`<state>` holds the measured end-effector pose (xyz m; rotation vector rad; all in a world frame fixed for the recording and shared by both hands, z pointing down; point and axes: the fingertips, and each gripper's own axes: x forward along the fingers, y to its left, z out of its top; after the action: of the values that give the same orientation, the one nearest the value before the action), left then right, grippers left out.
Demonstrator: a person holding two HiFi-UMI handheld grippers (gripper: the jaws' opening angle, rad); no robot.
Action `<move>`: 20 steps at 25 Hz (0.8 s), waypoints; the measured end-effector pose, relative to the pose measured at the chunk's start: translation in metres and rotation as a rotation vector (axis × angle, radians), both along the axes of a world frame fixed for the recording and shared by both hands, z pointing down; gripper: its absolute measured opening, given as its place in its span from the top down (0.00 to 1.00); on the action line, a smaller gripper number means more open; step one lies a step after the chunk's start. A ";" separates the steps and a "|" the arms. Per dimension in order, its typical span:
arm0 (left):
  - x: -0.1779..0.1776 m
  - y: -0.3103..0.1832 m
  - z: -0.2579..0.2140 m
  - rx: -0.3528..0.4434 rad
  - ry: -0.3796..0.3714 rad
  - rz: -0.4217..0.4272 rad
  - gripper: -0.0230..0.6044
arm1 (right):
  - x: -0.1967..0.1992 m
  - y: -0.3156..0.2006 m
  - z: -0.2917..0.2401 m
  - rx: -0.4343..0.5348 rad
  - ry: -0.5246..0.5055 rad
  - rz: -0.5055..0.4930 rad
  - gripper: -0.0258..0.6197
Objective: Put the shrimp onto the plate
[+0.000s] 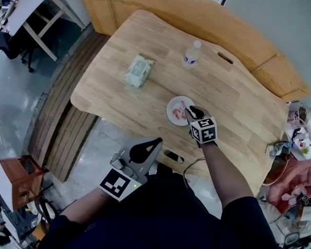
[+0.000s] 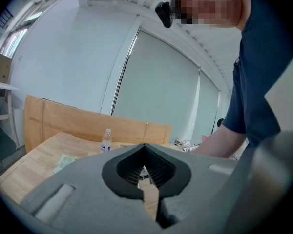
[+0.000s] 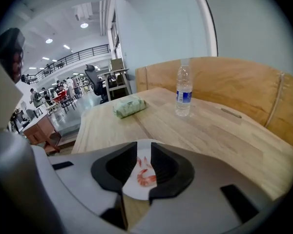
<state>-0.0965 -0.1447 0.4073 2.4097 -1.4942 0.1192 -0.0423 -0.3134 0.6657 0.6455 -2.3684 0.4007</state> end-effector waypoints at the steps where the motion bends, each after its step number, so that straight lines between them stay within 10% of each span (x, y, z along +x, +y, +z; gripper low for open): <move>1: 0.002 0.000 -0.003 0.008 -0.001 0.009 0.96 | 0.003 0.008 -0.006 -0.002 -0.014 0.006 0.81; 20: 0.042 0.011 -0.049 0.117 0.012 0.197 0.96 | 0.013 0.125 -0.200 0.127 -0.400 0.075 0.86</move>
<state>-0.0540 -0.1342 0.3579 2.6426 -1.2879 0.0607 -0.0290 -0.1888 0.4662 0.7734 -2.7722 0.4490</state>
